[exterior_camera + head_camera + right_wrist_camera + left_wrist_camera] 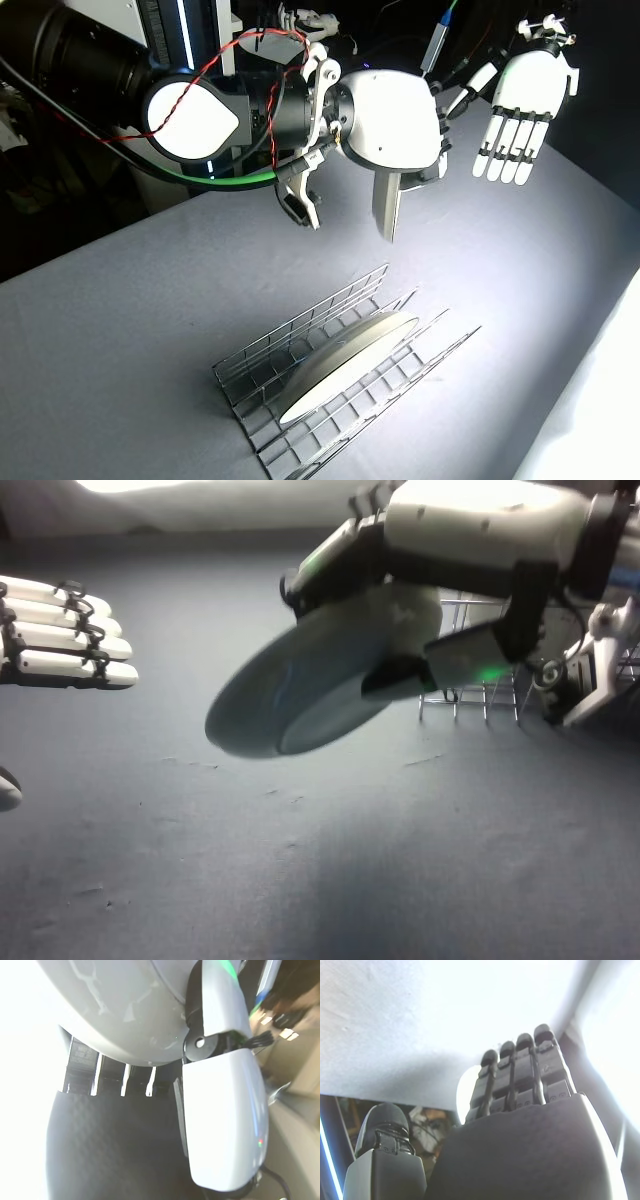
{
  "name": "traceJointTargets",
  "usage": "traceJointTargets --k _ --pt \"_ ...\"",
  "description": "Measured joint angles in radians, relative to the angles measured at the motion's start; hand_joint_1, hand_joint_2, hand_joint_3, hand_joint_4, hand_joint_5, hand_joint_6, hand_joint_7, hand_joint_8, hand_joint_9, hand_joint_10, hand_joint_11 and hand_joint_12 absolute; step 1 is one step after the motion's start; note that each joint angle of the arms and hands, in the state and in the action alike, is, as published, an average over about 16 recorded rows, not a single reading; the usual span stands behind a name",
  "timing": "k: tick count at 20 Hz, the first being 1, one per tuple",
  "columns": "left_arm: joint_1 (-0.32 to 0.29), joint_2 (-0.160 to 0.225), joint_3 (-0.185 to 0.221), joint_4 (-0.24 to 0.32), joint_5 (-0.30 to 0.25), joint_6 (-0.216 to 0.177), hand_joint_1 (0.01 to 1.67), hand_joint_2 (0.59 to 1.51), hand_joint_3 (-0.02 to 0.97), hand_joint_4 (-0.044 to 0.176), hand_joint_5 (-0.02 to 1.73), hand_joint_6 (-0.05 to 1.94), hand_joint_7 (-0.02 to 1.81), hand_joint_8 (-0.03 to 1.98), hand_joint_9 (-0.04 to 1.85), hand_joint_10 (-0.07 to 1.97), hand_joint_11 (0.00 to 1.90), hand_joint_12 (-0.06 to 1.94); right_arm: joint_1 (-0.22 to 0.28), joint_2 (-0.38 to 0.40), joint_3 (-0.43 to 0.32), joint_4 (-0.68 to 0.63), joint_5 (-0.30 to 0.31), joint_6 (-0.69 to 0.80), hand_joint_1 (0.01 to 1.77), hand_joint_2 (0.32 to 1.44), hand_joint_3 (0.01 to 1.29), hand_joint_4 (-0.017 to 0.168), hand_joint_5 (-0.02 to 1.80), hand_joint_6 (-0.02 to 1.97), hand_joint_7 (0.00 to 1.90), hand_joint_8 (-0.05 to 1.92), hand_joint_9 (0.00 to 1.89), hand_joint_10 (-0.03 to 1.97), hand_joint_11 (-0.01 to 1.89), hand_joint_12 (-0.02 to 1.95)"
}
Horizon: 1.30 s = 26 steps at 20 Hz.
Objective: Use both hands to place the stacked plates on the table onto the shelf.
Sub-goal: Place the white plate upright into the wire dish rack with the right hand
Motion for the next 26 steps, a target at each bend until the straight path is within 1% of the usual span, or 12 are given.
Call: traceJointTargets --k 8,13,19,26 --pt "-0.010 -0.005 0.021 0.015 -0.008 -0.017 0.01 1.102 0.016 0.001 0.02 0.01 0.02 0.00 0.02 0.01 0.02 0.01 0.058 0.050 -0.009 0.262 -0.044 0.001 1.37 0.97 0.01 -0.002 0.81 1.15 0.69 0.76 0.90 1.24 0.83 1.59" --pt "-0.015 -0.015 0.037 0.020 -0.014 -0.023 0.01 1.103 0.016 0.001 0.02 0.01 0.02 0.00 0.02 0.01 0.02 0.01 0.081 0.090 -0.011 0.378 -0.080 0.001 1.37 0.97 0.01 -0.003 0.81 1.15 0.69 0.77 0.89 1.26 0.83 1.60" --pt "-0.015 -0.030 0.064 0.024 -0.021 -0.030 0.01 1.103 0.016 0.001 0.02 0.01 0.02 0.00 0.01 0.01 0.02 0.01 0.085 0.137 -0.004 0.444 -0.105 0.001 1.37 0.97 0.01 -0.003 0.82 1.14 0.69 0.77 0.89 1.28 0.82 1.59" --pt "-0.016 -0.051 0.091 0.027 -0.028 -0.037 0.01 1.101 0.016 0.001 0.06 0.01 0.06 0.00 0.05 0.01 0.05 0.03 0.050 0.180 0.015 0.457 -0.108 -0.001 1.37 0.97 0.01 -0.003 0.83 1.11 0.69 0.77 0.88 1.30 0.79 1.64"
